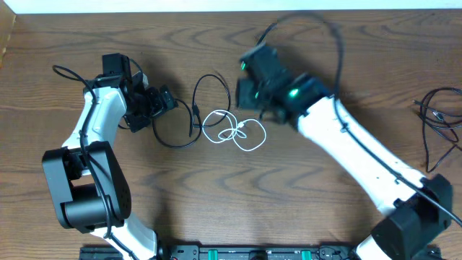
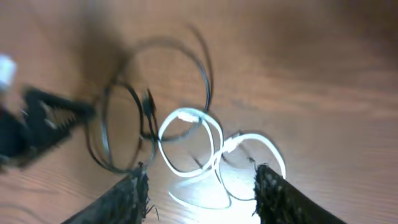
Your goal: Untangle cables
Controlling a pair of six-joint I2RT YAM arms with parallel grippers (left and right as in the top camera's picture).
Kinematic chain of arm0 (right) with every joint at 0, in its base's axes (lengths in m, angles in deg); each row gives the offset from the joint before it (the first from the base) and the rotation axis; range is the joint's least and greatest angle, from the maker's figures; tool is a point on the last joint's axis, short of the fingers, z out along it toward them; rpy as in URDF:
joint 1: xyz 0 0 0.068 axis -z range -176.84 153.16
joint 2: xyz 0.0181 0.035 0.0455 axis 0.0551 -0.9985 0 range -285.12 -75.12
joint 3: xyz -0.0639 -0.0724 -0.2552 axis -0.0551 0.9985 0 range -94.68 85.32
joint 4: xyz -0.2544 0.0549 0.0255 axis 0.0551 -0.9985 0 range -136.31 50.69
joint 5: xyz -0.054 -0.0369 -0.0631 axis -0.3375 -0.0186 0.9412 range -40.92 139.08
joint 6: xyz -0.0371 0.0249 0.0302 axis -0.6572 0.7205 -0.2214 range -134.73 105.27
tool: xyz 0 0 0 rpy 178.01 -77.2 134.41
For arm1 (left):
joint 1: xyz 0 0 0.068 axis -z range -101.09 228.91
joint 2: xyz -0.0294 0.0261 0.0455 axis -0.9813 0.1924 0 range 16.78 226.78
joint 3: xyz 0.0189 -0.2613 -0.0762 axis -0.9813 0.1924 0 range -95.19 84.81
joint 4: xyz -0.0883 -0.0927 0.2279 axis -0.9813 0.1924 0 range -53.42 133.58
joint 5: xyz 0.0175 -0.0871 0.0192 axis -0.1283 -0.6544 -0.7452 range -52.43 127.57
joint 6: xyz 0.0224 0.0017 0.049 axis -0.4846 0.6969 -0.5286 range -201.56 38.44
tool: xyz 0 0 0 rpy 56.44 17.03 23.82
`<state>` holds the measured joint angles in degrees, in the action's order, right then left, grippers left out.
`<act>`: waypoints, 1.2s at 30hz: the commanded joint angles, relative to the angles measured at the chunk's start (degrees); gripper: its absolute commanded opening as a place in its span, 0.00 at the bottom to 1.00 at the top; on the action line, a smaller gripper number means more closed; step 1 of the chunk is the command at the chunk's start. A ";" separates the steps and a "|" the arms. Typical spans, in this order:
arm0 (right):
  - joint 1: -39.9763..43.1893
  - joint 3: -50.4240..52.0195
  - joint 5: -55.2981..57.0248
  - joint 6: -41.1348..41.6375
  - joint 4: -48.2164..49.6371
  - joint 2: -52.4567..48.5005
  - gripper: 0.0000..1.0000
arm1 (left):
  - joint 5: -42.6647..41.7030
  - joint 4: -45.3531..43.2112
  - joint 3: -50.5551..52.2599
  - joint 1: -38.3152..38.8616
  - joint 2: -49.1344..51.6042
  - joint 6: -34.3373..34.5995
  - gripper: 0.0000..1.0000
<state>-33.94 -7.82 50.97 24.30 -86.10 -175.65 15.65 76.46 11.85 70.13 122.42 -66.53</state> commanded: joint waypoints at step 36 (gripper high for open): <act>-9.53 0.33 -1.33 31.74 -2.45 -22.08 0.98 | 0.55 0.33 0.55 0.24 -0.09 0.13 1.00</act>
<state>-43.41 -7.67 49.53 52.97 -89.09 -195.59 15.65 76.64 11.85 70.13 122.42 -66.53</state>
